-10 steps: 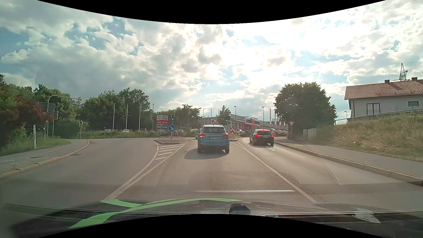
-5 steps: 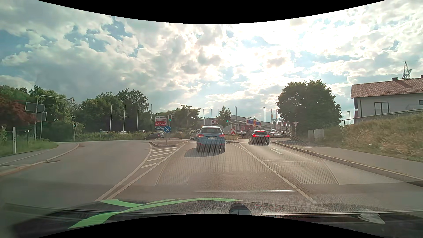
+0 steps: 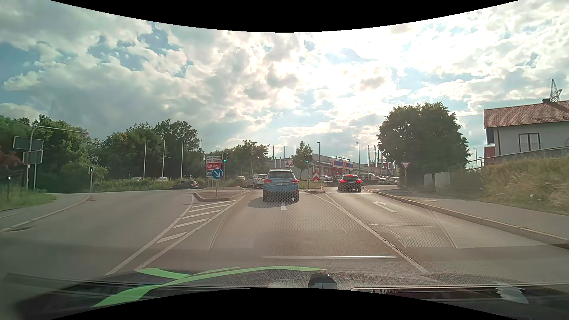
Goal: Follow the waypoints while adhering to traffic rules and regulations
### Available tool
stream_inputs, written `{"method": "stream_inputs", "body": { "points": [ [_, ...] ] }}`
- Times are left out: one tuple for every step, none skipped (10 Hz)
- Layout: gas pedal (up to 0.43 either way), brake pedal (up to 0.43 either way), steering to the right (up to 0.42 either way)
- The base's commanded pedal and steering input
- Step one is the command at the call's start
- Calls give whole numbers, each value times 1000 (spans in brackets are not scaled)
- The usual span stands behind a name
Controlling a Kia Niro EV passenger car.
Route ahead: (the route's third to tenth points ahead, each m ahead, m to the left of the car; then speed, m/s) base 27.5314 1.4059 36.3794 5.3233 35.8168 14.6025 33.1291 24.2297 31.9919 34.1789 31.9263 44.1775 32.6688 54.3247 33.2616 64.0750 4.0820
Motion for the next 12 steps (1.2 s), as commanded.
{"method": "stream_inputs", "body": {
  "points": [
    [287,0,-16],
    [287,0,-17],
    [280,0,-17],
    [280,0,-17],
    [287,0,-18],
    [287,0,-19],
    [287,0,-19],
    [287,0,-20],
    [287,0,-22],
    [287,0,-26],
    [280,0,-28],
    [268,0,-31]
  ]
}}
